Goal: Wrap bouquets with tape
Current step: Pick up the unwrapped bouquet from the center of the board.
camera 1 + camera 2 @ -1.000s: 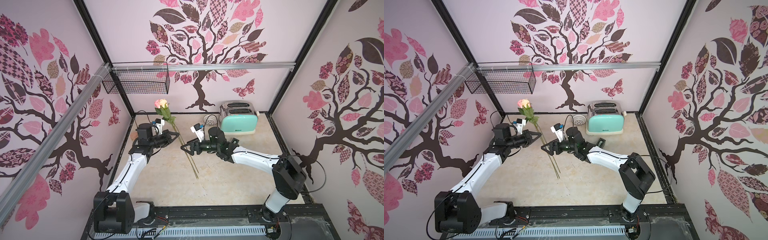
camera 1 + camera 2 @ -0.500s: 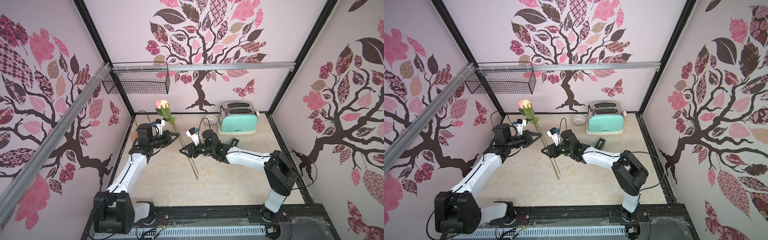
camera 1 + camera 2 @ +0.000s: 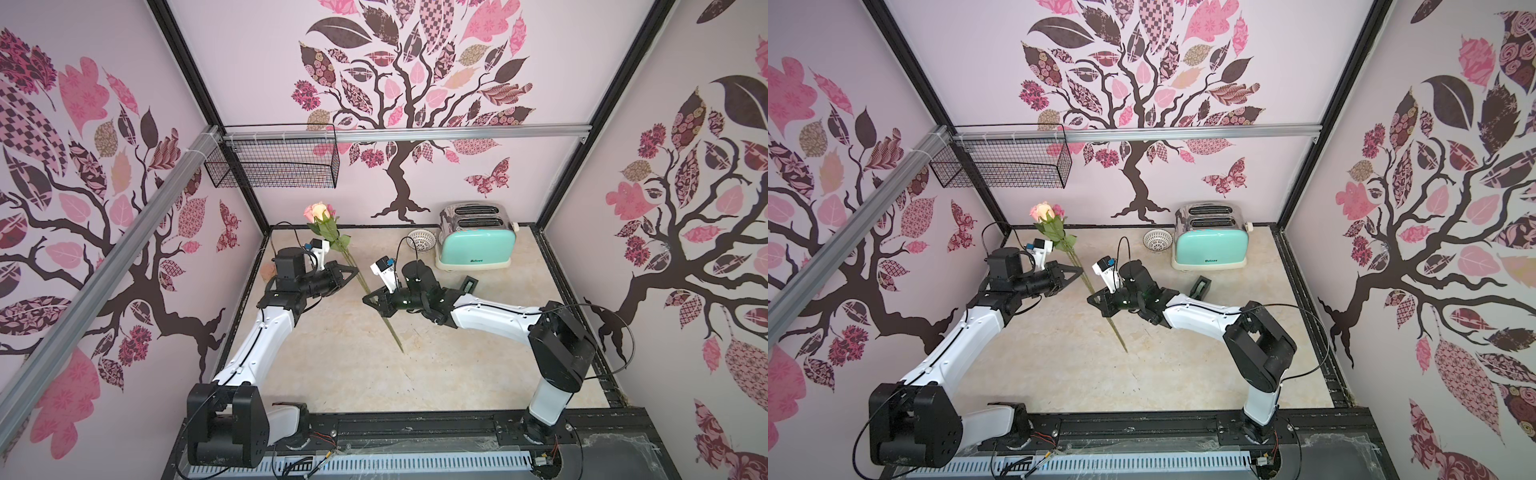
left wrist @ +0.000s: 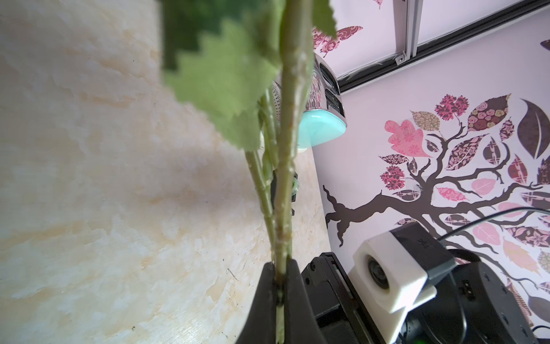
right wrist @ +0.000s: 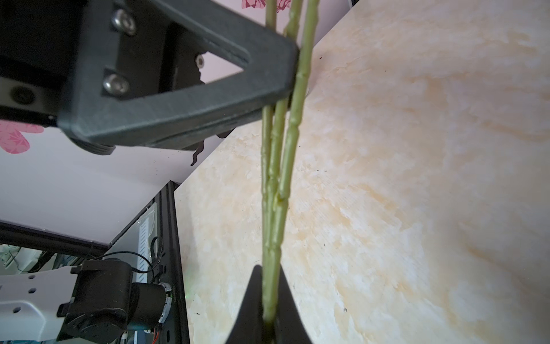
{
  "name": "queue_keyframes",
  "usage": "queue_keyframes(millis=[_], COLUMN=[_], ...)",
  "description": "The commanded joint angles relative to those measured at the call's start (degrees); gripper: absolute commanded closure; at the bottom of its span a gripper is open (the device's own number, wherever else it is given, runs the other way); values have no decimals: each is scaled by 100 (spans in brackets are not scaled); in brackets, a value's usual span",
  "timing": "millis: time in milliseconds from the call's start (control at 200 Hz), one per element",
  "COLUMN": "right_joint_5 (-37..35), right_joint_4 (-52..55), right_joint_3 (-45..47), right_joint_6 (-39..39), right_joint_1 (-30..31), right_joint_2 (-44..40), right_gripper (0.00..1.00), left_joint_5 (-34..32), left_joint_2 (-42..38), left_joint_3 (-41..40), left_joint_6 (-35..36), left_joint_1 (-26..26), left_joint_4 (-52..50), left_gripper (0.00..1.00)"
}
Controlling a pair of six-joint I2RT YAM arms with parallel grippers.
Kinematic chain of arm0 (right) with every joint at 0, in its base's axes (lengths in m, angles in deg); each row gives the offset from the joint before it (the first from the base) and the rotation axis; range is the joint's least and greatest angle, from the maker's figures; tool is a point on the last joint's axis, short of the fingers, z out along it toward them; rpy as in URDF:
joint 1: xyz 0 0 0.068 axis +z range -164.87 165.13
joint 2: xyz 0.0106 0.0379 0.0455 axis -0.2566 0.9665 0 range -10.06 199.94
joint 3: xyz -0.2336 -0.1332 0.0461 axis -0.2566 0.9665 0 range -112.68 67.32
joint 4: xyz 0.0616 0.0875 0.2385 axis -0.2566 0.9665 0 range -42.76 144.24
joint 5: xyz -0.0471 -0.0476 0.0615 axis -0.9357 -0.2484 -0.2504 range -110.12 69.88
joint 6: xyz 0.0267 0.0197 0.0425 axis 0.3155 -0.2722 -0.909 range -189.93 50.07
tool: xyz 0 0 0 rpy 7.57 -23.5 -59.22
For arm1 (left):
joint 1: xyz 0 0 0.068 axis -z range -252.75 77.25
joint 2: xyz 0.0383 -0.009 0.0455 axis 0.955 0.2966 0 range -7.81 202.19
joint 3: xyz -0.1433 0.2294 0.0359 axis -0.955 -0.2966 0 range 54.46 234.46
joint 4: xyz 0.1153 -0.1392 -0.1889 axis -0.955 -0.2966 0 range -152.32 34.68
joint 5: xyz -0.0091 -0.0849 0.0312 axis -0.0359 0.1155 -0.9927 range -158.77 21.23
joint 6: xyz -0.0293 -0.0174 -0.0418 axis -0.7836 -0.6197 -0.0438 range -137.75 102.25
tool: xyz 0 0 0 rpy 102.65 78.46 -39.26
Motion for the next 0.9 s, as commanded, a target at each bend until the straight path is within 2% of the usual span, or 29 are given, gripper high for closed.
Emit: queue_keyframes(millis=[0, 160, 240, 645, 765, 835, 896], right_joint_5=[-142, -98, -97, -108, -111, -127, -146], right_joint_4=[32, 55, 67, 226, 226, 226, 202], right_joint_3=[-151, -115, -116, -158, -176, -202, -211], right_joint_6=[155, 161, 163, 300, 282, 254, 230], right_joint_1=[31, 48, 48, 75, 75, 75, 75], right_joint_2=[-178, -227, -244, -262, -236, -210, -201], right_gripper=[100, 100, 100, 100, 100, 100, 100], left_joint_5=[58, 63, 84, 218, 244, 248, 226], left_joint_2=[-22, 85, 164, 468, 522, 531, 508], left_joint_3=[56, 147, 179, 235, 215, 166, 140], left_joint_6=[62, 5, -43, -307, -385, -436, -467], left_joint_1=[21, 21, 21, 18, 45, 58, 69], left_joint_4=[-65, -42, 28, 431, 570, 657, 696], left_gripper=[71, 57, 57, 70, 76, 84, 85])
